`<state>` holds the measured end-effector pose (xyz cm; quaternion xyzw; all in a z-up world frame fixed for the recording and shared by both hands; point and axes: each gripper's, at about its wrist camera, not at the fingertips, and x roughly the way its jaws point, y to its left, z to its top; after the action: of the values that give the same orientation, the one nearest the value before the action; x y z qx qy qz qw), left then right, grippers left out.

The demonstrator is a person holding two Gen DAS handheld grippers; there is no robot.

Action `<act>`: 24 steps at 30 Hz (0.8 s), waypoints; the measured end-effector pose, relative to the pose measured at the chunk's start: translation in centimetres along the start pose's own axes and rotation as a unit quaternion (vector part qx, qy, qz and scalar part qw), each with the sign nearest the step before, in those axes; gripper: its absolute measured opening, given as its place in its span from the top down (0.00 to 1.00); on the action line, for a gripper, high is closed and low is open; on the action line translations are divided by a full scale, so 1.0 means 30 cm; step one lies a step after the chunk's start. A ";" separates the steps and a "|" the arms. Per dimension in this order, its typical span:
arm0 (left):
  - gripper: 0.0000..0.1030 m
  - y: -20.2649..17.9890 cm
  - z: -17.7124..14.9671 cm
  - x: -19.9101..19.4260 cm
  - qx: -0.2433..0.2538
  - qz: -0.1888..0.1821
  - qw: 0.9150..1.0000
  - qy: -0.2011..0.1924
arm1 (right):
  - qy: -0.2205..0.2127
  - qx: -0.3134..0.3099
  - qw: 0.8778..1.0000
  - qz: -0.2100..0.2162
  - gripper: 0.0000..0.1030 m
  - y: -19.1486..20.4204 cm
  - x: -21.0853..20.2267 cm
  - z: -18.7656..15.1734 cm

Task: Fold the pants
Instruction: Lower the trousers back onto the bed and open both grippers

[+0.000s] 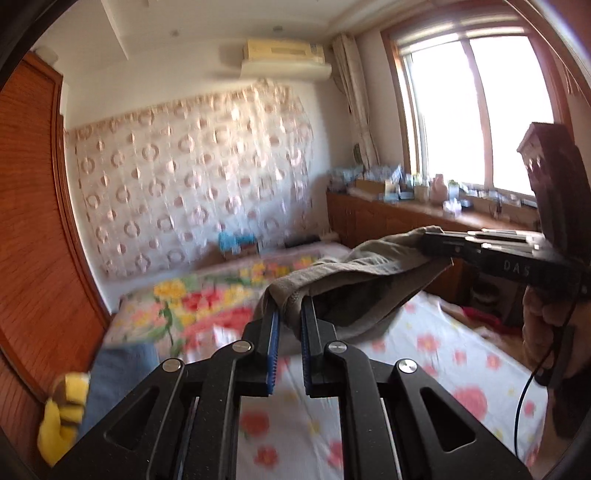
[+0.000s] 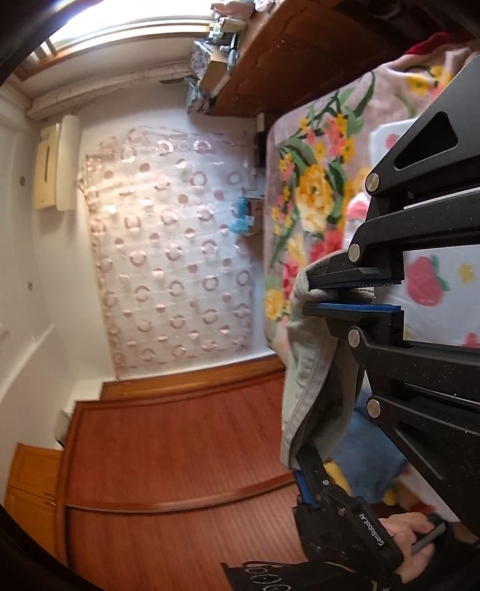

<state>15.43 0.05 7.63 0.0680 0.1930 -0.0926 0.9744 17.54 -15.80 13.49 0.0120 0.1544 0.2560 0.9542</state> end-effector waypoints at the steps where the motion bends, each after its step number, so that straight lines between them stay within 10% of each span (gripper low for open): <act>1: 0.89 -0.003 -0.041 -0.007 -0.003 -0.004 1.000 0.012 | 0.018 0.005 1.000 0.005 0.94 0.006 -0.008 -0.036; 12: 0.89 -0.102 -0.484 -0.101 -0.028 -0.027 0.991 0.129 | 0.172 0.003 0.982 0.074 0.94 0.079 -0.066 -0.400; 24: 0.89 -0.125 -0.572 -0.139 -0.055 -0.039 0.987 0.148 | 0.201 0.000 0.977 0.071 0.94 0.099 -0.182 -0.493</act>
<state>4.63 -0.09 -6.83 0.0192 0.3424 -0.1091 0.9330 7.17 -16.72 1.30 -0.0284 0.3417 0.3202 0.8831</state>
